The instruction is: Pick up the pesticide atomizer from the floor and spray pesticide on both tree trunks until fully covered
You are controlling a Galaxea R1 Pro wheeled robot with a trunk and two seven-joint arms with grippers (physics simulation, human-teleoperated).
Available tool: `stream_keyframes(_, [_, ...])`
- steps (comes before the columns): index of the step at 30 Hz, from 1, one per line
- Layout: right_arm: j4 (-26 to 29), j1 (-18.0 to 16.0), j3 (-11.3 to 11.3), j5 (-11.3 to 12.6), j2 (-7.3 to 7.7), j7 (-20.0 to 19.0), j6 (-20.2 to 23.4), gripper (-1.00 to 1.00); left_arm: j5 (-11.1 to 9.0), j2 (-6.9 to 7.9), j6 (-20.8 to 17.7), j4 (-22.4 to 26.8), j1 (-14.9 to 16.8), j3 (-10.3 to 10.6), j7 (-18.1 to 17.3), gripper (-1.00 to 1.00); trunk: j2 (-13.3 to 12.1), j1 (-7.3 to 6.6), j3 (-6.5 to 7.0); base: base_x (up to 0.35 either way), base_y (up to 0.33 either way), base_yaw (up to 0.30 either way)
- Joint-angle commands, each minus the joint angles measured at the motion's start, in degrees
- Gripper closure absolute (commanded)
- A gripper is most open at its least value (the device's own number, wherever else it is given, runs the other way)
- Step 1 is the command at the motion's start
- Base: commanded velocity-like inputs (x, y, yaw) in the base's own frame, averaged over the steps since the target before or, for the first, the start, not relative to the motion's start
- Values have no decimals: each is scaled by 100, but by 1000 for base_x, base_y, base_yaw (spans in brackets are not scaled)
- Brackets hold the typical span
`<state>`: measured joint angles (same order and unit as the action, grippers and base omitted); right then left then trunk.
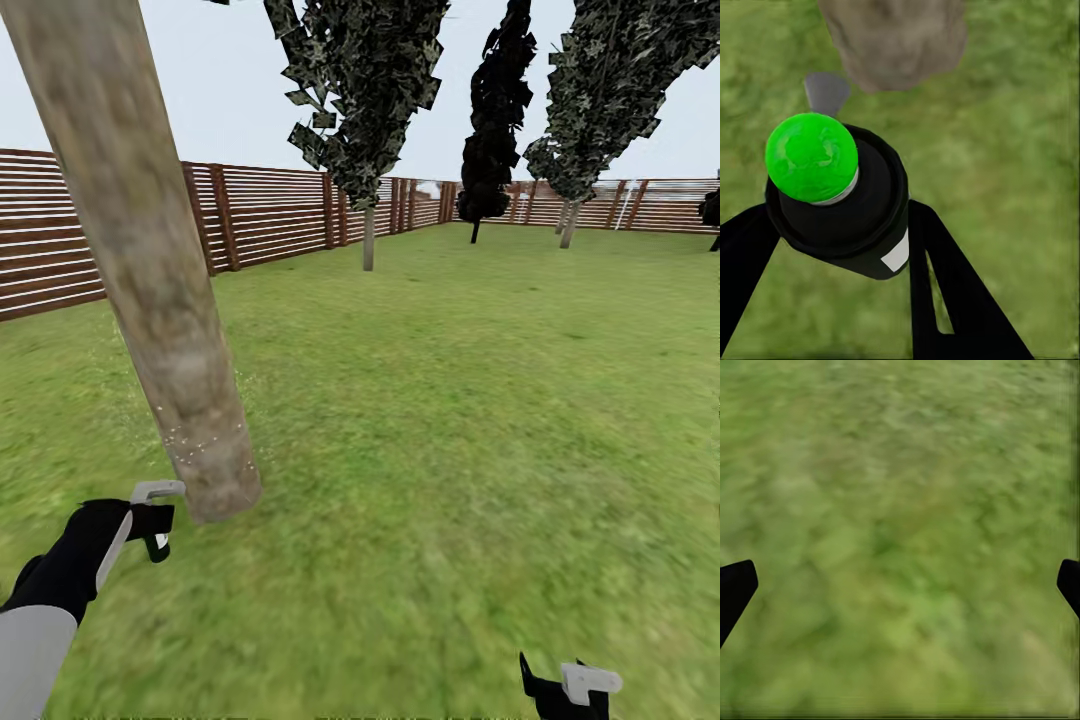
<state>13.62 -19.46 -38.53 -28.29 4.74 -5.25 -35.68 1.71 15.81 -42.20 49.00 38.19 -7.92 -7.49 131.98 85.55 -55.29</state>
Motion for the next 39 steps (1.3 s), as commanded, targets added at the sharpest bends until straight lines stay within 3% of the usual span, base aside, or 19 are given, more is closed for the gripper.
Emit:
stream_keyframes(1, [-2, -5, -49, -1, 0, -55, -20, -100, 63, -70, -25, 36, 4, -15, -33, 100, 3, -3, -5, -78, -45, 0])
stream_keyframes(4, [-7, -5, -49, -1, 1, -55, -20, -100, 51, -127, -43, 89, 26, -24, -61, 100, 3, -3, -5, -19, -11, 0])
stream_keyframes(5, [-8, -5, -49, -1, 1, -55, -22, -100, 61, -10, -37, 162, 68, -304, -75, 100, 3, -3, -5, 0, 0, 0])
stream_keyframes(6, [-8, -5, -49, -1, 1, -55, -22, -100, 62, -43, -64, 420, 79, -454, -109, 100, 3, -3, -5, 0, 0, 0])
stream_keyframes(9, [-8, -5, -49, -1, 1, -55, -22, -100, 54, -46, -110, 749, 116, -477, -112, 100, 3, -3, -5, 0, 0, 0])
stream_keyframes(12, [-8, -5, -49, -1, -1, -55, -24, -100, 101, 80, -123, 789, 120, -523, -92, 100, 3, -3, -5, 0, 0, 0])
stream_keyframes(13, [-8, -5, -49, -1, -1, -55, -22, -100, 83, 309, -135, 744, 119, -518, -124, 100, 3, -3, -5, 0, 0, 0])
stream_keyframes(14, [-8, -5, -49, -1, -2, -55, -22, -100, 81, 357, -145, 731, 118, -488, -132, 100, 3, -3, -5, 0, 0, 0])
stream_keyframes(16, [-8, -5, -49, -1, -6, -55, -20, -100, 70, 349, -274, 770, 132, -471, -137, 100, 3, -3, -5, 0, 0, 0])
stream_keyframes(18, [-8, -5, -49, -1, -14, -55, -20, -100, 65, 352, -839, 770, 329, -466, -143, 100, 3, -3, -5, 0, 0, 0])
stream_keyframes(20, [-8, -5, -46, -1, -16, -55, -22, -100, 87, 403, -997, 784, 369, -459, -143, 100, 3, -3, -5, 0, 0, 51])
stream_keyframes(23, [-8, -5, -47, -1, -17, -55, -21, -100, 101, 405, -1043, 806, 356, -446, -139, 100, 3, -3, -5, 0, 0, 229])
stream_keyframes(28, [-8, -5, -49, -1, -17, -55, -21, -100, 109, 376, -1078, 1004, 374, -77, -130, 100, 3, -3, -5, 93, -51, 153])
stream_keyframes(39, [-8, -5, -47, -1, -17, -55, -21, -100, 124, 412, -1089, 1086, 413, -82, -104, 100, 3, -3, -5, 32, -163, 45])
